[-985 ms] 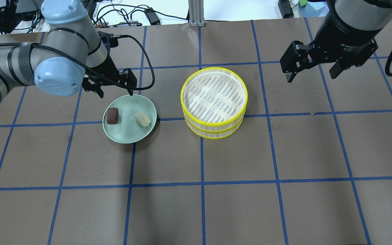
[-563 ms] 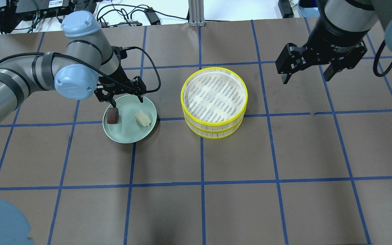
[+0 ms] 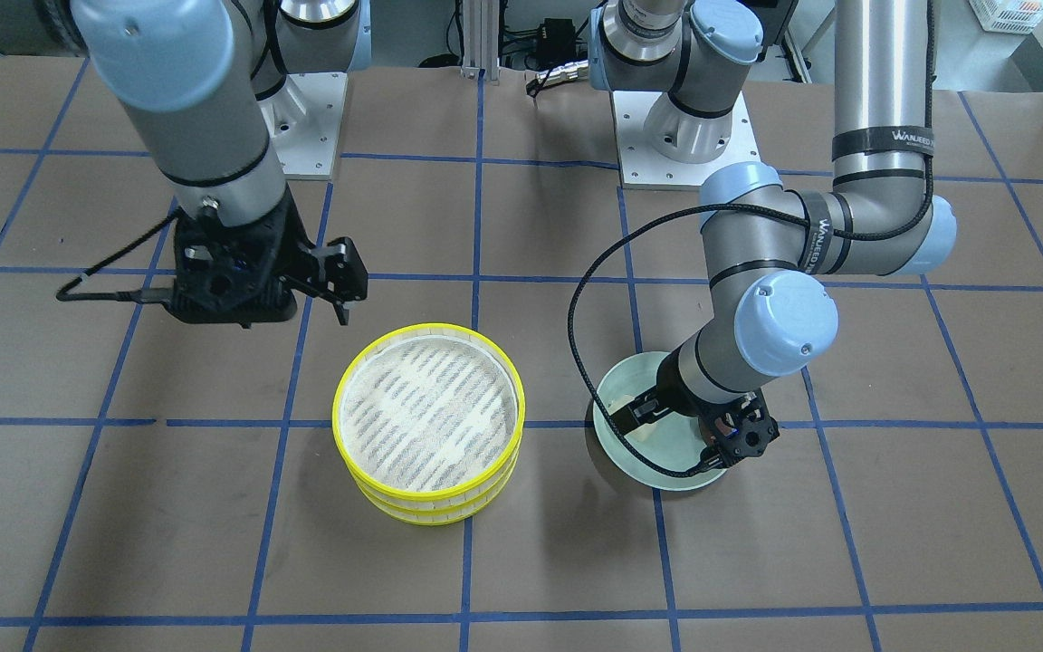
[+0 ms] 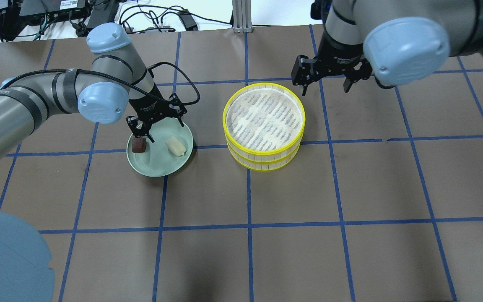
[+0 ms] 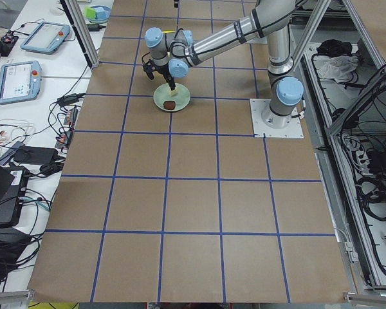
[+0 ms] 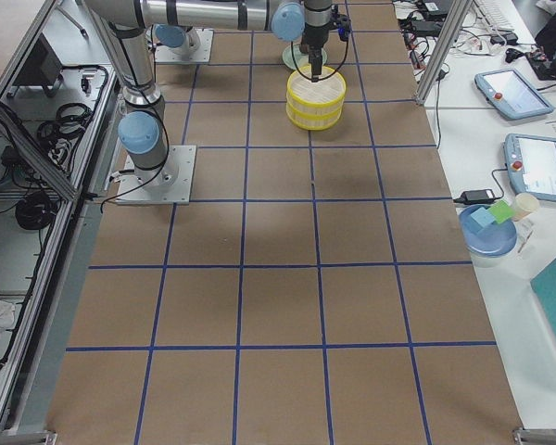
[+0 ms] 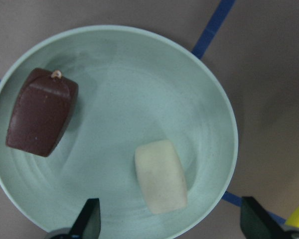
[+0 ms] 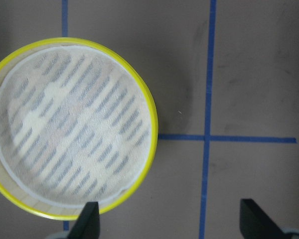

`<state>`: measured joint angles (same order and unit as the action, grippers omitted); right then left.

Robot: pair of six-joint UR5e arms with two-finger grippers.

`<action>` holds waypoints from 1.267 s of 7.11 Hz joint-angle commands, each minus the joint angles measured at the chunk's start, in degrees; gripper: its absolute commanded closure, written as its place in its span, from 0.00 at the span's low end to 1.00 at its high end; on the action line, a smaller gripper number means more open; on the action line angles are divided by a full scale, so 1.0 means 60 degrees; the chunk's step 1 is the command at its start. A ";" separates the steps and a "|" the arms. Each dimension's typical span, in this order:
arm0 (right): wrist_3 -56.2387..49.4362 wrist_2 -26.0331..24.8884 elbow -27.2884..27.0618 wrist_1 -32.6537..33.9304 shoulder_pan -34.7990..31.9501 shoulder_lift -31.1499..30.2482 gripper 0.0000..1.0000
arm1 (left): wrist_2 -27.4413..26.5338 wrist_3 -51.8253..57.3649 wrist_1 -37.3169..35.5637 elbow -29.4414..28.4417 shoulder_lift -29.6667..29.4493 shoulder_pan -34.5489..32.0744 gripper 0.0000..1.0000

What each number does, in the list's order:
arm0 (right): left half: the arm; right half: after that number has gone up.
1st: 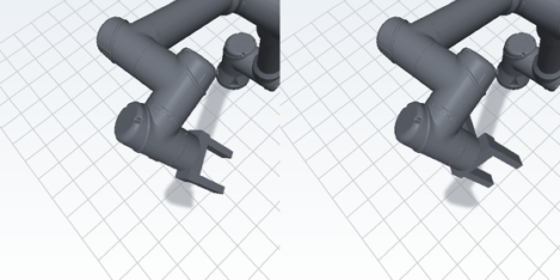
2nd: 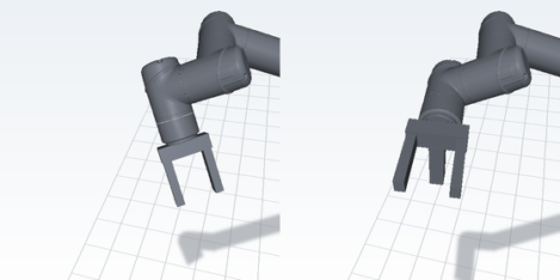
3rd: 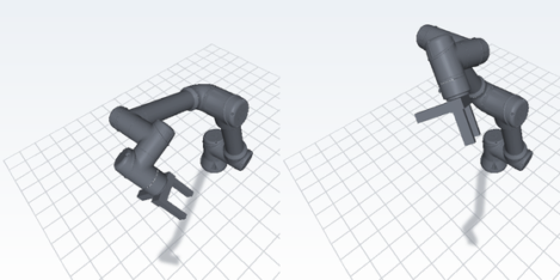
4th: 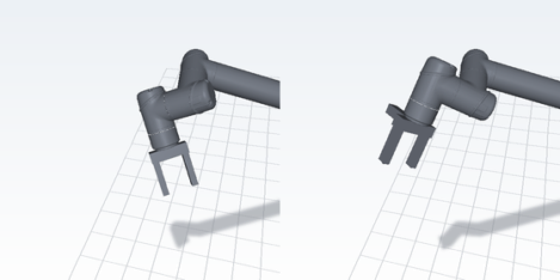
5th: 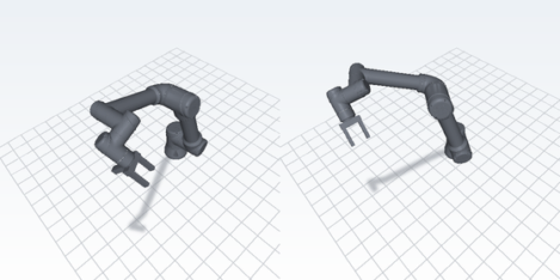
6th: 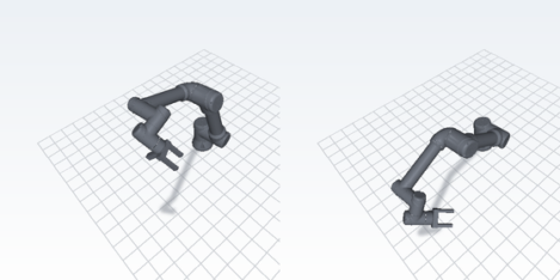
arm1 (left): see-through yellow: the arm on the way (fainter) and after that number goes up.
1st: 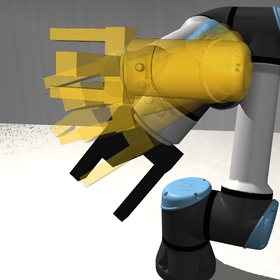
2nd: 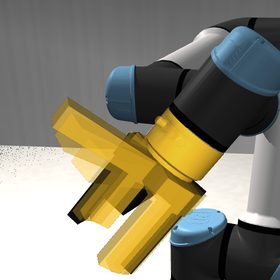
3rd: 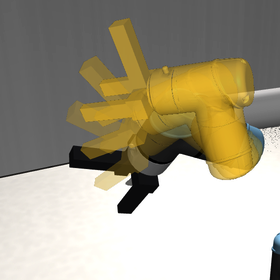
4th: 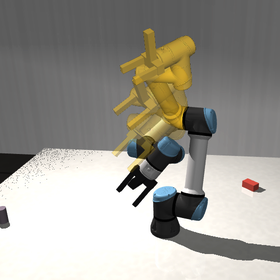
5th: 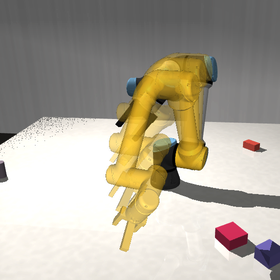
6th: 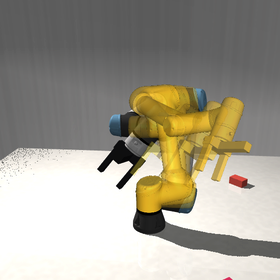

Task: Place buns in different layers of steamer
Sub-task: 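Grasp the white bun with left gripper while right grips top tier rim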

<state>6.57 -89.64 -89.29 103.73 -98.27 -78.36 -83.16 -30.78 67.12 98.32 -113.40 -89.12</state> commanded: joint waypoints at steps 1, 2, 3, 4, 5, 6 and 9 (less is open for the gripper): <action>0.0559 -0.0408 -0.0059 0.0714 -0.0423 0.1133 0.00 | 0.0061 -0.0890 -0.0010 0.0020 -0.0273 0.0000 0.00; 0.0487 -0.0469 -0.0147 0.0815 -0.0423 0.1412 0.02 | 0.0075 -0.0933 0.0004 0.0020 -0.0420 0.0000 0.00; 0.0457 -0.0644 -0.0263 0.1150 -0.0409 0.1560 0.07 | 0.0075 -0.0919 -0.0010 0.0064 -0.0523 0.0000 0.00; 0.0428 -0.0646 -0.0294 0.1153 -0.0409 0.1590 0.08 | 0.0061 -0.0876 -0.0010 0.0064 -0.0582 0.0000 0.00; 0.0428 -0.0631 -0.0294 0.1168 -0.0409 0.1736 0.14 | 0.0060 -0.0643 -0.0010 0.0006 -0.0611 0.0000 0.39; 0.0428 -0.0616 -0.0294 0.1240 -0.0394 0.2027 0.23 | 0.0031 -0.0206 -0.0010 0.0020 -0.0640 0.0000 0.99; 0.0312 -0.0573 -0.0294 0.1241 -0.0350 0.2177 1.00 | 0.0017 -0.0041 -0.0025 -0.0038 -0.0510 0.0000 1.00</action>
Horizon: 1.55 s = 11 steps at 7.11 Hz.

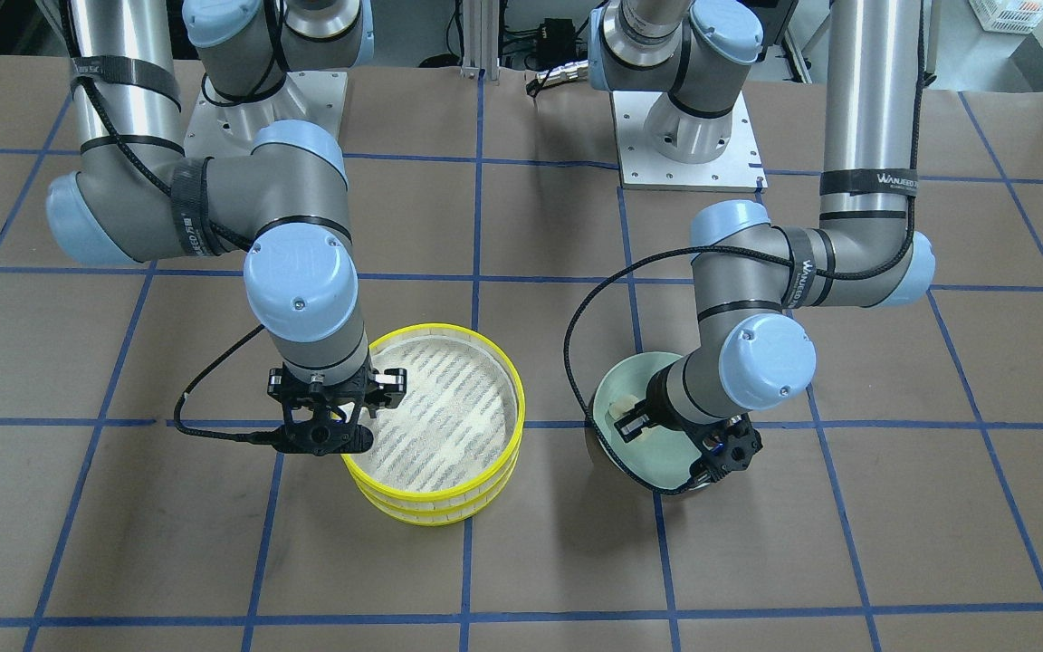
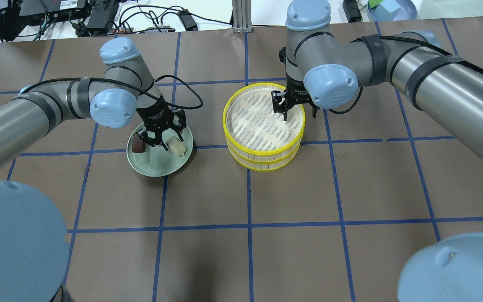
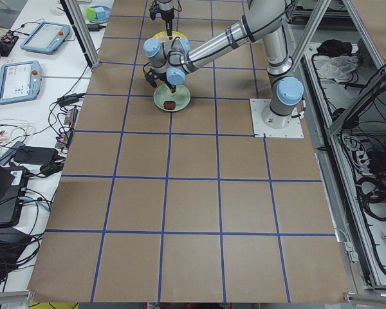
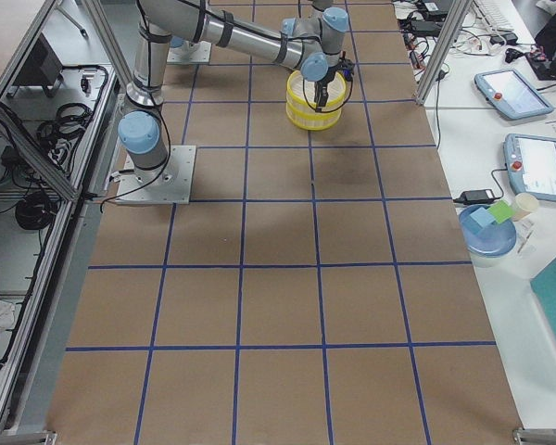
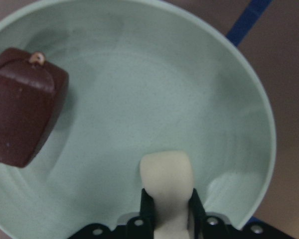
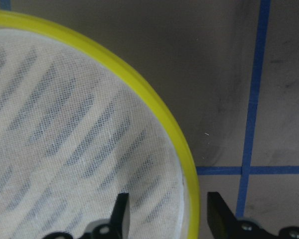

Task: Place buns in different layers of steamer
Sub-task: 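Lift top tier aside with right gripper while left lifts white bun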

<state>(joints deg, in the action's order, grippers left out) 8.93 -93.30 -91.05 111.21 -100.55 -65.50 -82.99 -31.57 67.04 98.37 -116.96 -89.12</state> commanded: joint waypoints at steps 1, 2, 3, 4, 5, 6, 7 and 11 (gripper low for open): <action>-0.0198 0.0052 0.0013 -0.0005 0.0102 0.0003 1.00 | -0.0041 0.0135 -0.0084 -0.0091 0.0200 0.0000 1.00; -0.0257 0.0052 0.0014 -0.0005 0.0218 -0.0070 1.00 | -0.0085 0.0309 -0.0128 -0.0266 0.0404 0.0000 1.00; -0.0257 0.0009 0.0014 -0.0078 0.0379 -0.0172 1.00 | -0.0114 0.0702 -0.0099 -0.0586 0.0638 -0.0015 1.00; -0.0243 0.0066 0.0043 -0.0093 0.0511 -0.0492 1.00 | -0.0129 0.0982 0.0017 -0.0880 0.0858 -0.0015 1.00; -0.0228 0.0154 0.0260 -0.0514 0.0542 -0.0872 1.00 | -0.0115 0.1391 0.0004 -0.1086 0.1106 -0.0058 1.00; -0.0228 0.0445 0.0524 -0.1112 0.0556 -0.1166 1.00 | -0.0114 0.1815 0.0004 -0.1189 0.1413 -0.0146 1.00; -0.0344 0.0346 0.0773 -0.1641 0.0687 -0.1386 1.00 | -0.0085 0.1834 -0.0011 -0.1234 0.1576 -0.0364 1.00; -0.3777 -0.0004 0.0674 -0.3359 0.3496 -0.2895 1.00 | 0.0641 0.1746 -0.1034 -0.1161 0.1373 -0.1624 1.00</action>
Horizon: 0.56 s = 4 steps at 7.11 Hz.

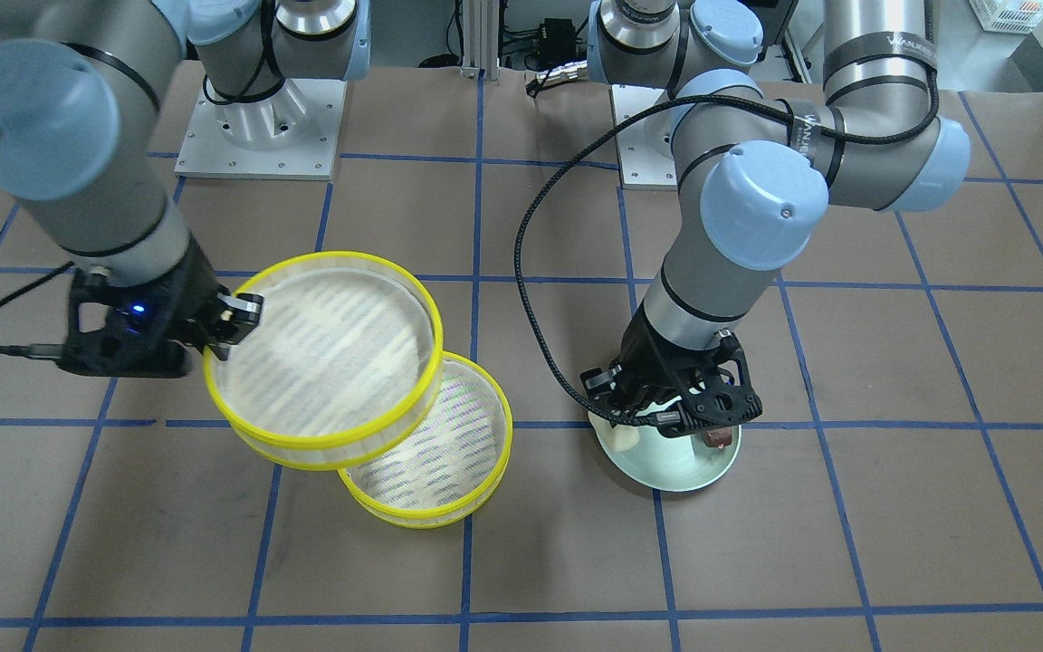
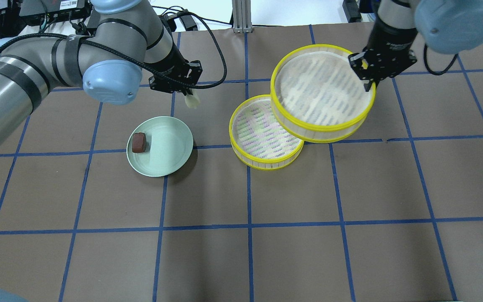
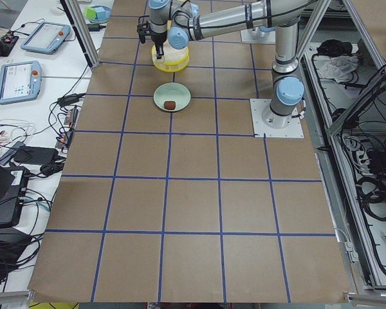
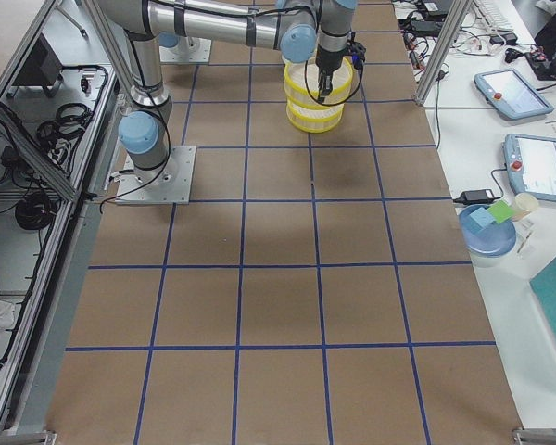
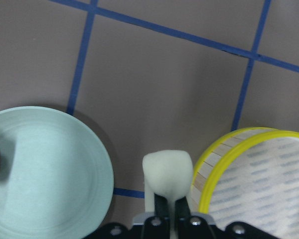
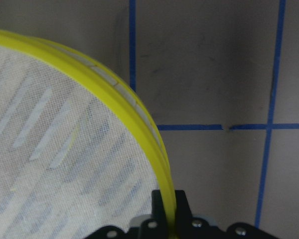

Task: Place buns in different layers of steamer
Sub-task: 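Lift top tier aside with right gripper while left lifts white bun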

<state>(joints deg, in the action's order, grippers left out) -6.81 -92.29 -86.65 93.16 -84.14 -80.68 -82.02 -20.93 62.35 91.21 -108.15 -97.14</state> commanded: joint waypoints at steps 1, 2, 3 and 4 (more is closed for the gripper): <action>-0.1339 -0.0218 -0.0163 -0.0322 0.0867 -0.0367 1.00 | 0.1226 -0.0158 -0.1140 0.0120 -0.0355 -0.0623 1.00; -0.1326 -0.0189 -0.0193 -0.0336 0.0868 -0.0396 1.00 | 0.1320 -0.0478 -0.1555 0.0121 -0.0634 -0.1032 1.00; -0.1311 -0.0146 -0.0222 -0.0336 0.0868 -0.0411 1.00 | 0.1756 -0.0757 -0.2182 0.0121 -0.1057 -0.1471 1.00; -0.1181 -0.0073 -0.0353 -0.0321 0.0854 -0.0454 1.00 | 0.1775 -0.1238 -0.2595 0.0121 -0.1424 -0.1795 0.96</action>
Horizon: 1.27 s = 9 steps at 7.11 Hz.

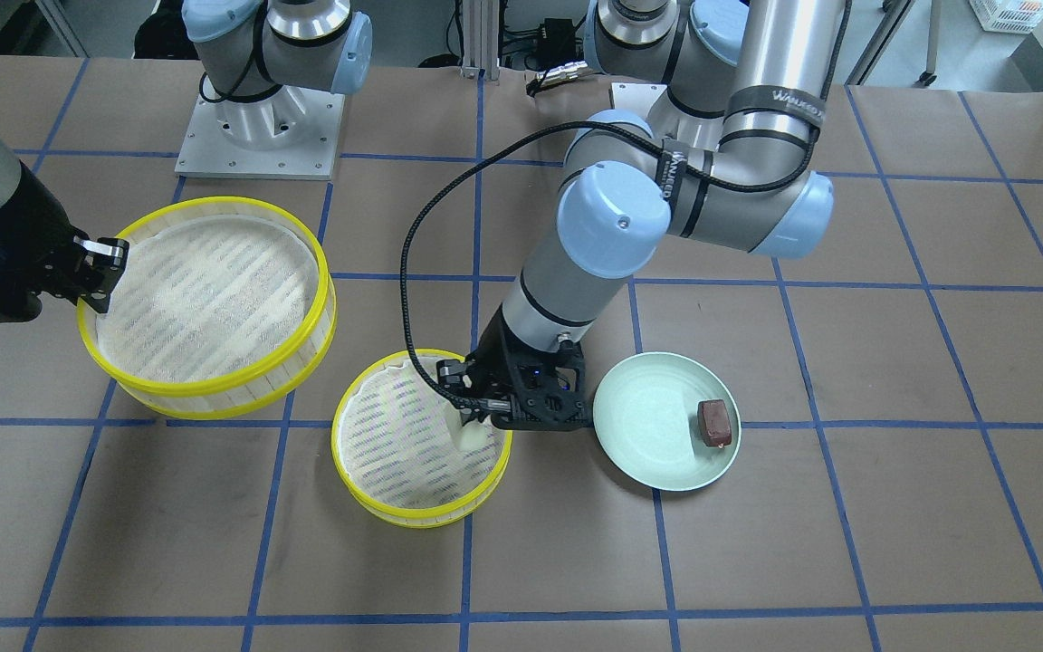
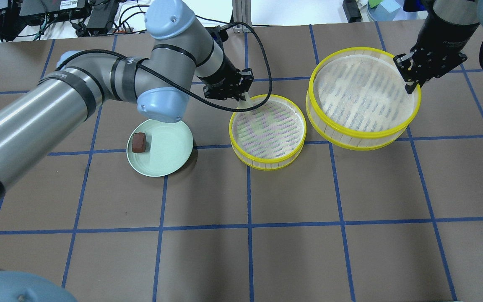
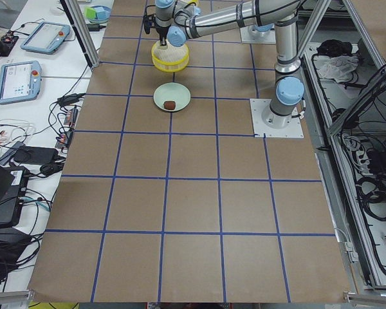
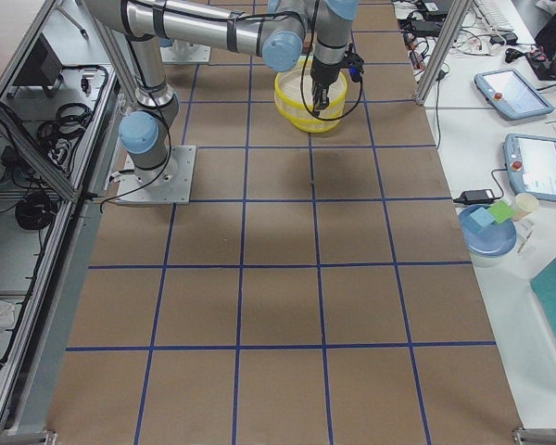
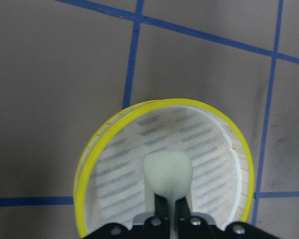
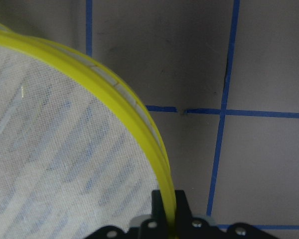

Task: Place buns in different layers of steamer
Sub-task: 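Lower the white bun into the bottom steamer tier and open the left gripper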

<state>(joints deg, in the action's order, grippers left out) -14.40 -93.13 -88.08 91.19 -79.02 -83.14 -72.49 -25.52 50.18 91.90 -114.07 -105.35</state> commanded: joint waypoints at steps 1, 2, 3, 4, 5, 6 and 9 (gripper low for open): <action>0.0231 0.0068 -0.0202 0.0021 0.0001 -0.0087 1.00 | 0.0129 -0.1073 -0.0571 0.0063 -0.0631 -0.0778 0.74; 0.0261 0.0068 -0.0217 0.0036 -0.0013 -0.0088 1.00 | 0.0114 -0.1557 -0.0571 0.0151 -0.0633 -0.0970 0.01; 0.0276 0.0068 -0.0232 0.0079 -0.0013 -0.0146 1.00 | 0.0128 -0.1533 -0.0469 0.0152 -0.0473 -0.0987 0.00; 0.0261 0.0025 -0.0261 0.0123 -0.0028 -0.0146 1.00 | 0.0099 -0.1446 -0.0425 0.0152 -0.0399 -0.0972 0.00; 0.0261 0.0024 -0.0261 0.0124 -0.0013 -0.0146 1.00 | -0.0075 -0.1300 -0.0381 0.0108 -0.0340 -0.0900 0.00; 0.0276 0.0024 -0.0261 0.0124 -0.0028 -0.0146 1.00 | -0.0323 -0.0980 0.0026 0.0079 -0.0325 -0.0870 0.00; 0.0523 0.0068 -0.0261 0.0532 -0.0173 -0.0059 1.00 | -0.1388 0.0450 0.1192 0.0006 -0.0020 -0.0172 0.00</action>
<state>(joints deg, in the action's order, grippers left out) -12.22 -92.88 -89.65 93.34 -79.48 -83.78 -77.11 -27.92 52.98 92.13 -115.26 -109.17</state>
